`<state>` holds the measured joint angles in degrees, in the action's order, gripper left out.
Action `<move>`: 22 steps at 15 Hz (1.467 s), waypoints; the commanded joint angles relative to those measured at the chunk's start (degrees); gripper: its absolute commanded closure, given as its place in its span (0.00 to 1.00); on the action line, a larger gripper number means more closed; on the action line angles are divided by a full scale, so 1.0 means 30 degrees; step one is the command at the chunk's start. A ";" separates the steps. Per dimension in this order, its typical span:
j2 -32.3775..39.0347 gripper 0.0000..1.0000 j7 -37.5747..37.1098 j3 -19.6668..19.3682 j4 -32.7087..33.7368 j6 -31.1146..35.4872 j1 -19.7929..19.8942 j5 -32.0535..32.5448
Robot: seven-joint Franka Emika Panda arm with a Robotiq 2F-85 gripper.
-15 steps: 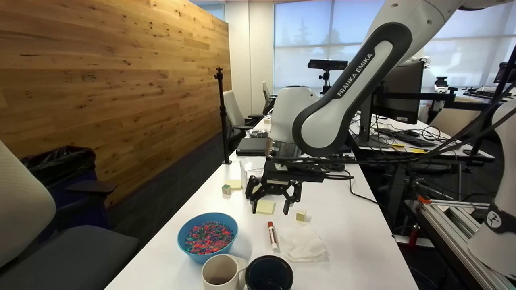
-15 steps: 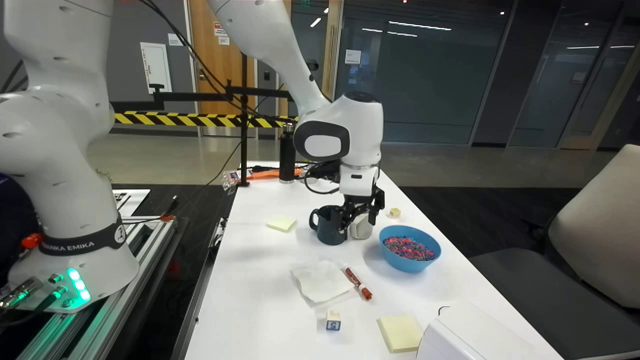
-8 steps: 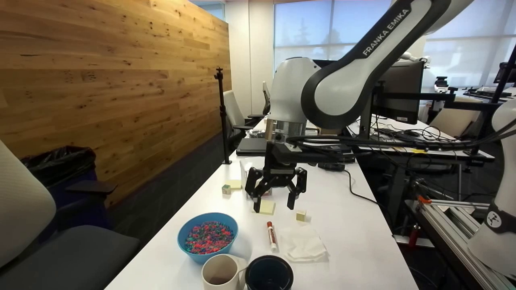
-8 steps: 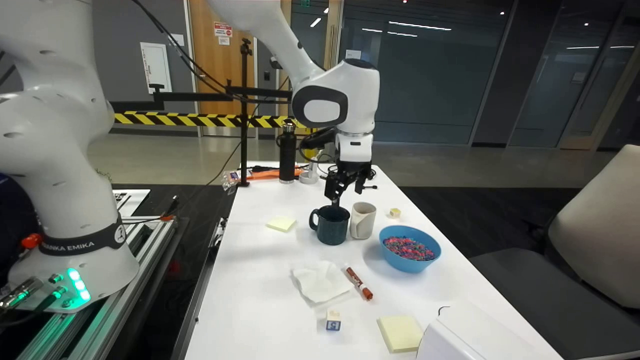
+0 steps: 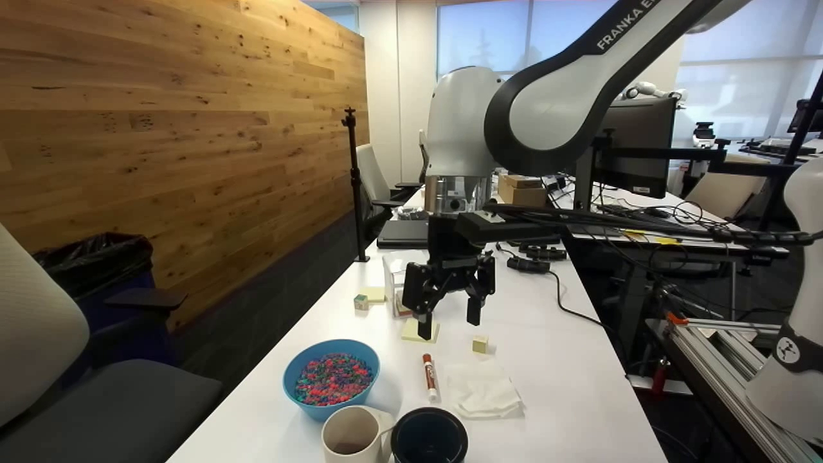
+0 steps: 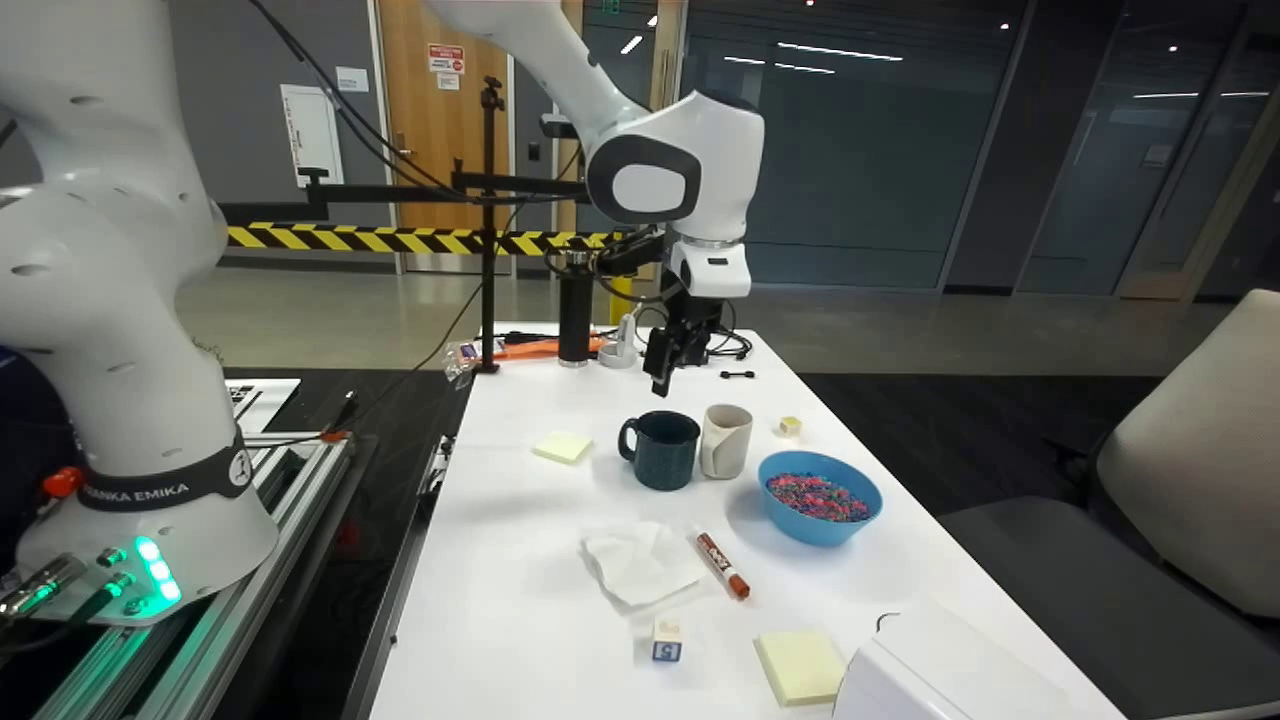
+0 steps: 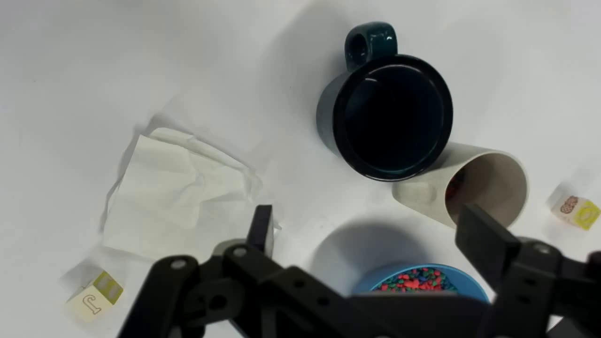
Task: Take the red marker out of the mug.
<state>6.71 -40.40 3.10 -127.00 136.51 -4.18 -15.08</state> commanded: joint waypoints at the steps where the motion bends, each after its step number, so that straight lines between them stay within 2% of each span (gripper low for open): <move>1: 0.0273 0.00 0.1802 0.0115 0.1055 -0.1530 -0.0157 0.0478; 6: 0.1198 0.00 0.3635 0.0180 0.2703 -0.3696 -0.0675 0.2252; 10: 0.1879 0.00 0.4388 0.0090 0.3900 -0.4484 -0.0905 0.3653; 18: 0.2679 0.00 0.5686 -0.0010 0.5418 -0.5610 -0.0880 0.4230; 22: 0.2861 0.00 0.7078 -0.0004 0.6215 -0.7598 -0.0791 0.4290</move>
<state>14.44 -21.99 3.33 -111.28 118.45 -6.55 -3.88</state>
